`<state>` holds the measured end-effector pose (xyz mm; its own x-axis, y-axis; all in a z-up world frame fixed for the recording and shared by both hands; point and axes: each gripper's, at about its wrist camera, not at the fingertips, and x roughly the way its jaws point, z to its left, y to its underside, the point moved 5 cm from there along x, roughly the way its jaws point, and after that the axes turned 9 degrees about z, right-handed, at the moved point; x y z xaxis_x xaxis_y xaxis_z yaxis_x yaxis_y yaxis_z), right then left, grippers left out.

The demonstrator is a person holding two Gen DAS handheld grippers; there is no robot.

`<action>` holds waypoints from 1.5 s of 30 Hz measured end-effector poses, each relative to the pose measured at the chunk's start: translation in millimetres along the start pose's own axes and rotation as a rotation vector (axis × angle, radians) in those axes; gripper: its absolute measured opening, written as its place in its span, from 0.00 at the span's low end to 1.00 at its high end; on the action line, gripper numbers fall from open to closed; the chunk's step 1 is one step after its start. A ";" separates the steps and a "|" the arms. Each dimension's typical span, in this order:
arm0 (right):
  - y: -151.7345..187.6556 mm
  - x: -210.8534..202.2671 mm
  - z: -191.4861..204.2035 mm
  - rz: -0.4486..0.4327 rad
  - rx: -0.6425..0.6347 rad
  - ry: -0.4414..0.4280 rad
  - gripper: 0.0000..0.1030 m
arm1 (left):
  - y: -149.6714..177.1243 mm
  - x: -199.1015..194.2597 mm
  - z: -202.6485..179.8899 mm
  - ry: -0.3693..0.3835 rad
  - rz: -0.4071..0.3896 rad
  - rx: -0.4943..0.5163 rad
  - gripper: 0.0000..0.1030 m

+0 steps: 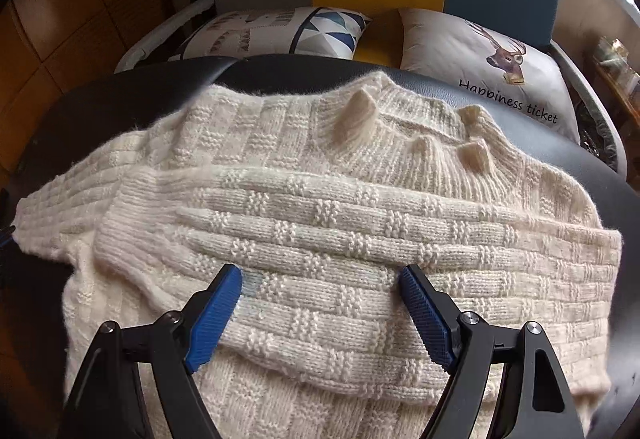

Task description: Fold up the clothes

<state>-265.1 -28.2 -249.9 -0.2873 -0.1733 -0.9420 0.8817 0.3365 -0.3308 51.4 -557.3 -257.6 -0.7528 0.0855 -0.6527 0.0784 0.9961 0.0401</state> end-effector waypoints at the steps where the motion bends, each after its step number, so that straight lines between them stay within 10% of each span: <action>1: 0.0 1.5 -0.1 -0.003 0.001 0.003 0.82 | 2.6 -1.0 -11.9 0.020 0.007 0.027 0.04; 11: 2.7 5.6 -0.4 -0.033 0.008 0.005 0.85 | 97.8 24.1 -175.6 0.207 0.185 0.372 0.04; 18: 3.1 3.9 -0.3 -0.047 0.011 -0.019 0.86 | 196.7 93.5 -257.1 0.200 0.379 0.556 0.04; 29: 4.6 -7.5 -11.4 -0.099 0.029 -0.163 0.86 | 331.0 195.8 -239.3 0.029 0.605 0.676 0.04; 33: 4.1 -24.1 -16.3 -0.132 0.128 -0.422 0.76 | 350.1 207.3 -213.2 -0.014 0.658 0.674 0.07; 37: 0.1 -29.4 -7.5 -0.124 0.233 -0.680 0.75 | 356.1 190.6 -201.8 0.053 0.695 0.624 0.16; 45: -2.4 -5.1 10.3 -0.068 0.395 -0.776 0.68 | 308.6 131.7 -173.9 0.142 0.633 0.568 0.17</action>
